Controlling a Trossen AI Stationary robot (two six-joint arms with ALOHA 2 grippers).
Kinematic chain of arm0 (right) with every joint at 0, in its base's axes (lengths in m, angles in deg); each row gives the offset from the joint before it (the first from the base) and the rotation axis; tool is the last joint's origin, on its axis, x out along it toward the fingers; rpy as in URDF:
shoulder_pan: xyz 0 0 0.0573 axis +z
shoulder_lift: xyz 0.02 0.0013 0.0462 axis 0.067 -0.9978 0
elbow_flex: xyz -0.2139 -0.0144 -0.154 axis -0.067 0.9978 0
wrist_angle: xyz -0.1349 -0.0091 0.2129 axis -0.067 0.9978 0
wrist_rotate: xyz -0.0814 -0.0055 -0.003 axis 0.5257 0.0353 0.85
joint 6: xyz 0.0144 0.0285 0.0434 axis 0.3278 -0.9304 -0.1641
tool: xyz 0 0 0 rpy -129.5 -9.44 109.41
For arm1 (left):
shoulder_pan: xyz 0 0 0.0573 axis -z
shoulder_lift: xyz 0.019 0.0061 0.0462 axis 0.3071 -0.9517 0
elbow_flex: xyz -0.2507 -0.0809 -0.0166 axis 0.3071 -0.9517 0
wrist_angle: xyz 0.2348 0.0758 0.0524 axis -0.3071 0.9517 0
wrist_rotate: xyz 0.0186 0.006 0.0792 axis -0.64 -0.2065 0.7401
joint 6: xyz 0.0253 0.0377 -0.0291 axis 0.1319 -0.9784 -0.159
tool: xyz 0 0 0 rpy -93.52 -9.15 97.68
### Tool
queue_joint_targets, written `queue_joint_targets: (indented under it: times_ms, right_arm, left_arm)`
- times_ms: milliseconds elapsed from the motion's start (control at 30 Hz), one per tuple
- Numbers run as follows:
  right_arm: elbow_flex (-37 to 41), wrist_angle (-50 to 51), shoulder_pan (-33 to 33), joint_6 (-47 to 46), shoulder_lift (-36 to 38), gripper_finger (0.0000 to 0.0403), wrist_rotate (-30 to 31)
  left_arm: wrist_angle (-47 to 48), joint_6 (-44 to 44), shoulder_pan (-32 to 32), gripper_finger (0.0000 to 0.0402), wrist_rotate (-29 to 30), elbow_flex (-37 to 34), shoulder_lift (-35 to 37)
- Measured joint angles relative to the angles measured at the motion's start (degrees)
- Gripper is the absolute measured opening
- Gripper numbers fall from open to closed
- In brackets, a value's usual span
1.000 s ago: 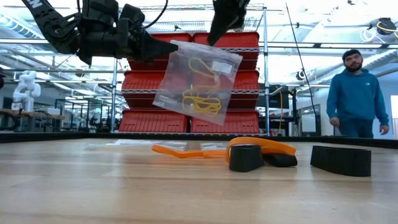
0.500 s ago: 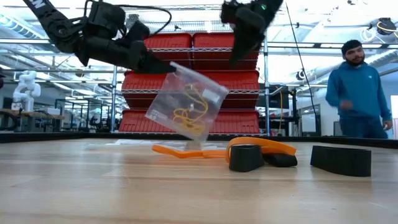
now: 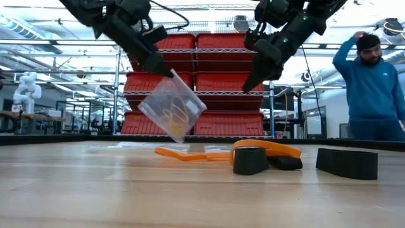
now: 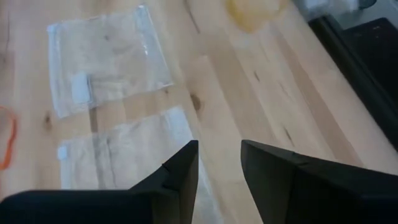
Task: Sort rubber bands
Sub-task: Close the zip bag
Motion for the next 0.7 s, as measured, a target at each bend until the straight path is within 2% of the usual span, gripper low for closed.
queue_joint_targets:
  times_ms: [167,300,533,700]
  right_arm:
    - [0.02,-1.05,-0.9,1.27,0.02,0.0113,-0.02]
    - [0.07,-0.89,-1.62,1.72,0.0,0.0113,-0.07]
    - [0.28,-0.89,-1.41,-0.7,0.0,0.0113,-0.26]
    - [2.62,-3.8,-1.86,-13.93,-0.98,0.0119,-0.65]
  left_arm:
    - [1.96,2.16,0.0,0.0,0.75,1.15,-2.63]
    - [2.15,4.17,0.07,0.0009,-0.25,1.14,-8.11]
    - [1.66,9.06,1.26,0.0089,-9.38,1.41,-16.18]
    - [1.39,10.57,2.17,0.0152,-10.27,3.55,-15.67]
